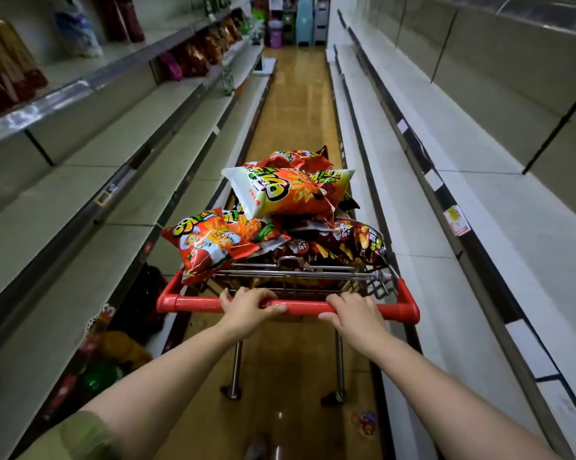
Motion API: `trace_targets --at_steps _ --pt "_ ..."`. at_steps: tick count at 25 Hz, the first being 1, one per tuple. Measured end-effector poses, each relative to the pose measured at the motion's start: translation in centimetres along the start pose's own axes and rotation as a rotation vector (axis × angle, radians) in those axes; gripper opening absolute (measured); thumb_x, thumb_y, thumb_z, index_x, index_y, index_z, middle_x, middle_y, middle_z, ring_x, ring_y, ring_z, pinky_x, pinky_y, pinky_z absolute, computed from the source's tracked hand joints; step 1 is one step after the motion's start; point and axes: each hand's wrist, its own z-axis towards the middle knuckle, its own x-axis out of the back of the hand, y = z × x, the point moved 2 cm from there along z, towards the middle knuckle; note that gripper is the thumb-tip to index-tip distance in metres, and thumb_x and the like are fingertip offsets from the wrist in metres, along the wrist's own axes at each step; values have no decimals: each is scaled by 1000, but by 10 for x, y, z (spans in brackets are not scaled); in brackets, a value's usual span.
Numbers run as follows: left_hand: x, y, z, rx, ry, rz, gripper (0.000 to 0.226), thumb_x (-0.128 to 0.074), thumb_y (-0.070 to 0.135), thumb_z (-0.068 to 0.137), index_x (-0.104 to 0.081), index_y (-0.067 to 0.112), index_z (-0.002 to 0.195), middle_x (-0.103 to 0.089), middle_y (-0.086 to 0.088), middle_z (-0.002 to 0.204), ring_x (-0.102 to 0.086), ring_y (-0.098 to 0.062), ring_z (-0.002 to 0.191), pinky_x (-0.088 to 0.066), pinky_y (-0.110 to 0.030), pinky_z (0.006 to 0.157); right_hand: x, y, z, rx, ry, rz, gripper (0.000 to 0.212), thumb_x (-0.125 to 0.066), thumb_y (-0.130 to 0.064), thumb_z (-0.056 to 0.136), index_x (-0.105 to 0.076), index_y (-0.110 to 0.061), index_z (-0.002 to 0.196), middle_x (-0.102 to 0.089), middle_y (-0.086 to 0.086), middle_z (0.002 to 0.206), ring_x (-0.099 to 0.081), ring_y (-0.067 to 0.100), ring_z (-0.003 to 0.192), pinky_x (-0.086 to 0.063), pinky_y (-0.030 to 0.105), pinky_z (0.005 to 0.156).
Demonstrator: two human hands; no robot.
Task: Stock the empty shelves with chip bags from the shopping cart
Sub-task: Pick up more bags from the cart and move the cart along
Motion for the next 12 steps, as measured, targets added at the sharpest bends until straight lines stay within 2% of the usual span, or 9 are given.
trace_targets --at_steps 4,12 --pt "-1 -1 12 -20 8 -4 36 -49 51 90 -57 29 118 -58 8 114 -41 -16 122 -4 -43 113 -4 7 11 12 15 22 43 -33 -52 95 -47 -25 125 -54 -4 123 -45 17 119 -29 35 105" --pt "9 8 73 -64 47 -8 36 -48 51 91 -58 29 117 -60 9 115 -40 -16 121 -8 -44 111 10 28 70 -14 32 -10 45 -32 -52 95 -46 -25 127 -53 -3 122 -45 17 116 -29 34 103"
